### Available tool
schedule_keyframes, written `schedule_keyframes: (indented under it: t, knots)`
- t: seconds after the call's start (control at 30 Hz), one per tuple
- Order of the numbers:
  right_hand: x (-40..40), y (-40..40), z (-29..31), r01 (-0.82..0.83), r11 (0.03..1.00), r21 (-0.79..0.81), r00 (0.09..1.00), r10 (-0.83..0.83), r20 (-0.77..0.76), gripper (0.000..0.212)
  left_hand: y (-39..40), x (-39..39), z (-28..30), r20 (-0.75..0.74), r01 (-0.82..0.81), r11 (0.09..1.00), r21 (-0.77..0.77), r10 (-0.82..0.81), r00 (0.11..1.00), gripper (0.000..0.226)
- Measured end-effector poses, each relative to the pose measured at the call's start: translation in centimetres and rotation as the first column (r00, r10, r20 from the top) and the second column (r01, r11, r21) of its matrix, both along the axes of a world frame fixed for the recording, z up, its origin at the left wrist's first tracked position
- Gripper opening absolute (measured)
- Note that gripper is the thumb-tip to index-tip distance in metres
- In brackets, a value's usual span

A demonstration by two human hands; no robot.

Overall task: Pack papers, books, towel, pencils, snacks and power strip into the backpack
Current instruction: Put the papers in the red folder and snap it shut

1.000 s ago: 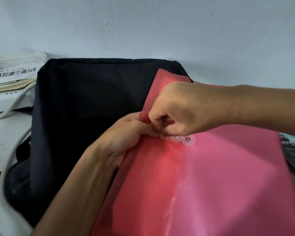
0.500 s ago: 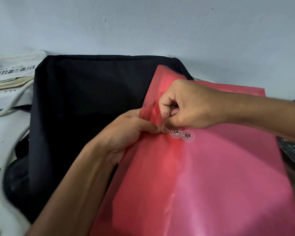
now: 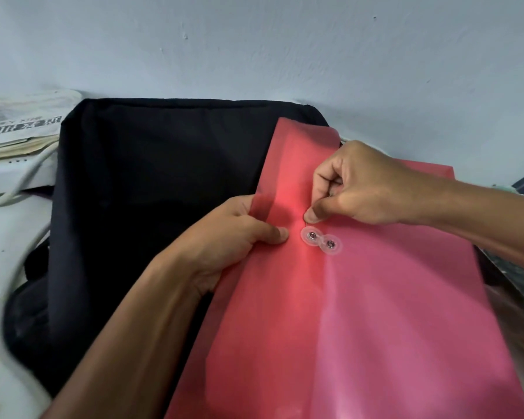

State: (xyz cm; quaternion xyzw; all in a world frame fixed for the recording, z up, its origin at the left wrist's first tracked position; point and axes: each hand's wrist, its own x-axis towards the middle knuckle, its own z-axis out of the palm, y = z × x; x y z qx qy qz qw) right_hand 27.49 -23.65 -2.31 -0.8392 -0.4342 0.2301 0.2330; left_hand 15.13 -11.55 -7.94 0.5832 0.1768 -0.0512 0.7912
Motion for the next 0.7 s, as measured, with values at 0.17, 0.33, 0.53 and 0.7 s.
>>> schedule_keyframes:
  t: [0.17, 0.33, 0.53, 0.7]
  knots:
    - [0.8, -1.7, -1.1, 0.094, 0.992, 0.089, 0.993, -0.087, -0.083, 0.022, -0.2, 0.1, 0.0, -0.011, 0.009, 0.999, 0.031, -0.009, 1.0, 0.019]
    - [1.3, -3.3, -2.3, 0.114, 0.981, 0.155, 0.99, -0.1, -0.097, 0.025, -0.2, 0.2, 0.2, -0.044, -0.02, 0.998, 0.06, 0.023, 0.999, 0.025]
    - [0.7, -7.4, -3.4, -0.43, 0.883, 0.189, 0.835, 0.31, 0.455, 0.013, -0.7, 0.1, 0.6, -0.073, -0.059, 0.998, 0.017, 0.06, 0.995, 0.022]
    - [0.7, -8.7, -3.1, -0.574, 0.817, -0.061, 0.464, 0.385, 0.798, 0.013, -0.9, 0.2, 0.7, -0.08, -0.073, 0.997, 0.039, 0.076, 0.994, 0.019]
